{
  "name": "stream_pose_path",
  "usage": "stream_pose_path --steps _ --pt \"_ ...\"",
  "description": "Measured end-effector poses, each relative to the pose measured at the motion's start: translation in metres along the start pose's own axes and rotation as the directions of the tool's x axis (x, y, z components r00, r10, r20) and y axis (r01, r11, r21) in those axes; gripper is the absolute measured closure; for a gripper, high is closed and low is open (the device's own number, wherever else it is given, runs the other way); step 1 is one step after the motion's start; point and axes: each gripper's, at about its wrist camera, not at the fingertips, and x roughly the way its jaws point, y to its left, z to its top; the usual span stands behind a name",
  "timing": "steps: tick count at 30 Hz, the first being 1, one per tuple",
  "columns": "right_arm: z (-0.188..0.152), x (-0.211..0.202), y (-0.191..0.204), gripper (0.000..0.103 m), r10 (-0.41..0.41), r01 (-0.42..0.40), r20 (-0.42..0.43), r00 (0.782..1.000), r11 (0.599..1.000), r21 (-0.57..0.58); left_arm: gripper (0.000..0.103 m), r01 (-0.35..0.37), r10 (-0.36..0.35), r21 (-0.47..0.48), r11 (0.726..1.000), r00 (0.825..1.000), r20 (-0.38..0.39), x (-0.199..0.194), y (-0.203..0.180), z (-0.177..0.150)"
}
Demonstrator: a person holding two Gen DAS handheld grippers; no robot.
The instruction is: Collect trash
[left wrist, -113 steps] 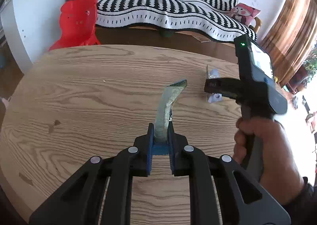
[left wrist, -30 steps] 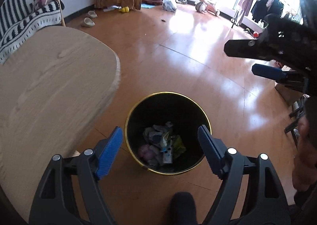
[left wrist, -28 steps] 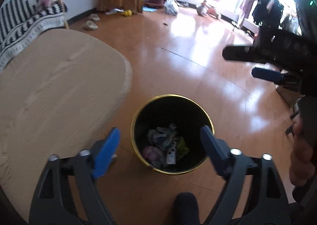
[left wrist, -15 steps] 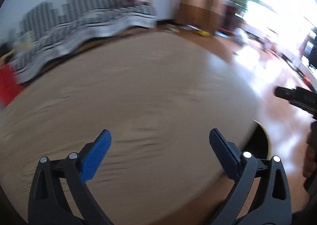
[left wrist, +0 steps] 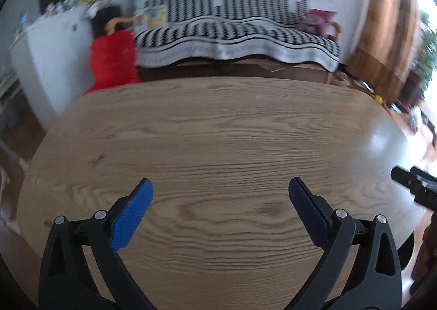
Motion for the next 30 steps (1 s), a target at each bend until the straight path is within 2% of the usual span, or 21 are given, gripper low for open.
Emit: stream_pose_path --steps 3,8,15,30 --pt "0.002 0.009 0.033 0.012 0.022 -0.021 0.003 1.0 0.999 -0.028 0.007 -0.003 0.003 -0.039 0.999 1.0 -0.007 0.0 0.026 0.001" --pt "0.004 0.023 0.055 0.012 0.034 -0.034 -0.008 0.999 0.998 -0.044 0.007 -0.031 0.031 -0.042 0.999 1.0 -0.006 0.009 0.045 0.007" --pt "0.005 0.036 0.06 0.012 0.035 -0.036 -0.025 0.999 0.998 -0.049 0.007 -0.049 0.048 -0.035 0.998 0.999 -0.009 0.013 0.052 0.011" --pt "0.002 0.028 0.054 0.012 0.028 -0.029 -0.021 0.999 0.998 -0.057 0.007 -0.048 0.048 -0.036 0.998 0.999 -0.021 0.013 0.05 0.009"
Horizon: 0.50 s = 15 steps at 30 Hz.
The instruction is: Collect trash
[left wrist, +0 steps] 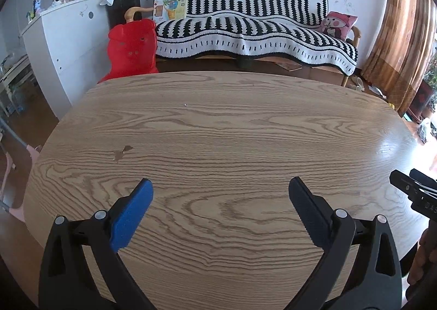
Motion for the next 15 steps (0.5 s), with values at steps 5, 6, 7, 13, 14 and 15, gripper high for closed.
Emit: stream_pose_path --steps 5,6,7,13,14,15 --pt "-0.002 -0.005 -0.004 0.012 -0.004 0.004 0.004 1.0 1.0 0.0 0.007 -0.001 0.001 0.002 1.0 1.0 -0.004 0.001 0.0 -0.003" --pt "-0.002 -0.006 -0.005 0.012 -0.004 0.004 0.005 1.0 1.0 0.001 0.007 0.0 0.0 0.002 1.0 1.0 -0.005 0.001 0.0 -0.003" --pt "-0.002 -0.007 -0.006 0.012 -0.004 0.004 0.006 1.0 1.0 0.002 0.007 -0.001 0.001 0.003 1.0 1.0 -0.004 0.001 -0.001 -0.003" --pt "-0.003 -0.011 -0.008 0.012 -0.004 0.004 0.01 1.0 1.0 0.002 0.007 -0.003 0.003 0.006 1.0 1.0 -0.006 0.002 -0.003 -0.006" --pt "-0.003 -0.011 -0.008 0.012 -0.004 0.004 0.01 1.0 1.0 0.002 0.007 -0.002 0.002 0.005 1.0 1.0 -0.007 0.002 -0.002 -0.005" --pt "-0.003 -0.011 -0.008 0.012 -0.004 0.004 0.01 1.0 1.0 0.002 0.007 -0.002 0.002 0.005 1.0 1.0 -0.007 0.002 -0.002 -0.005"
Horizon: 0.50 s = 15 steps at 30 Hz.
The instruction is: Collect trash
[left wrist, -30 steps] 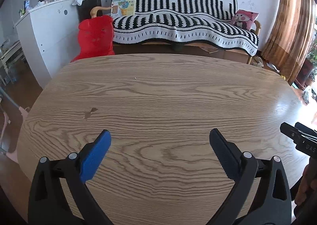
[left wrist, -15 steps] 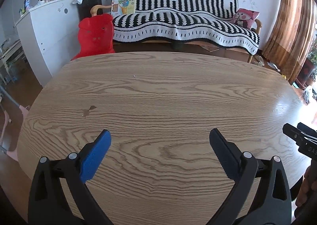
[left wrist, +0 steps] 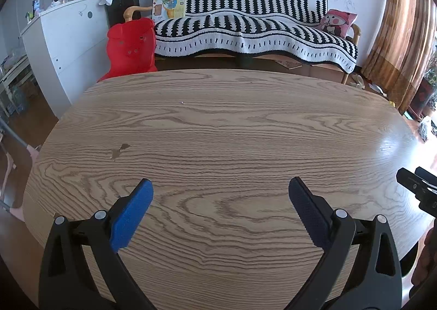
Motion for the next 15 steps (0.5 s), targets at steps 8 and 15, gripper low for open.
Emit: stream_pose_path --steps 8,15 --pt "-0.0007 -0.002 -0.0009 0.012 0.003 -0.003 0.0 1.0 1.0 -0.002 0.007 -0.002 0.002 0.0 1.0 1.0 -0.003 0.001 -0.0007 -0.0013" --pt "0.0003 -0.0041 -0.0008 0.012 0.005 -0.005 0.001 1.0 1.0 -0.008 0.007 -0.005 0.005 0.001 1.0 1.0 -0.005 0.0013 0.0004 -0.0031"
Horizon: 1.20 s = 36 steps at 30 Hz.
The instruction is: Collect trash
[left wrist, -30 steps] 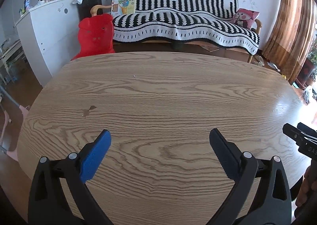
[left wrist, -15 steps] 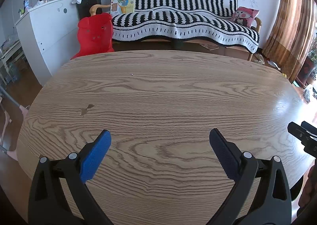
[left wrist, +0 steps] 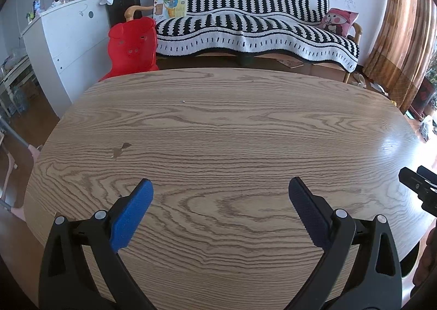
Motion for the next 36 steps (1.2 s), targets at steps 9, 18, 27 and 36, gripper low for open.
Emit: stream_pose_path --steps 9,18,27,36 --pt "0.0001 -0.0008 -0.0002 0.012 0.0 0.0 0.0 1.0 1.0 -0.001 0.007 -0.001 0.001 0.001 1.0 1.0 -0.001 -0.0005 0.0004 -0.0016" --pt "-0.0001 -0.001 -0.0002 0.012 0.001 -0.001 0.0 1.0 1.0 -0.002 0.007 -0.005 0.005 0.011 1.0 1.0 -0.006 0.0007 0.0029 -0.0047" --pt "-0.0003 -0.0013 0.0002 0.012 0.0 0.0 0.001 1.0 1.0 -0.002 0.007 -0.007 0.007 0.008 1.0 1.0 -0.009 0.0021 0.0052 -0.0057" --pt "-0.0001 -0.001 0.0007 0.012 0.0 0.0 0.001 1.0 1.0 0.001 0.007 -0.009 0.009 0.008 1.0 1.0 -0.011 0.0018 0.0053 -0.006"
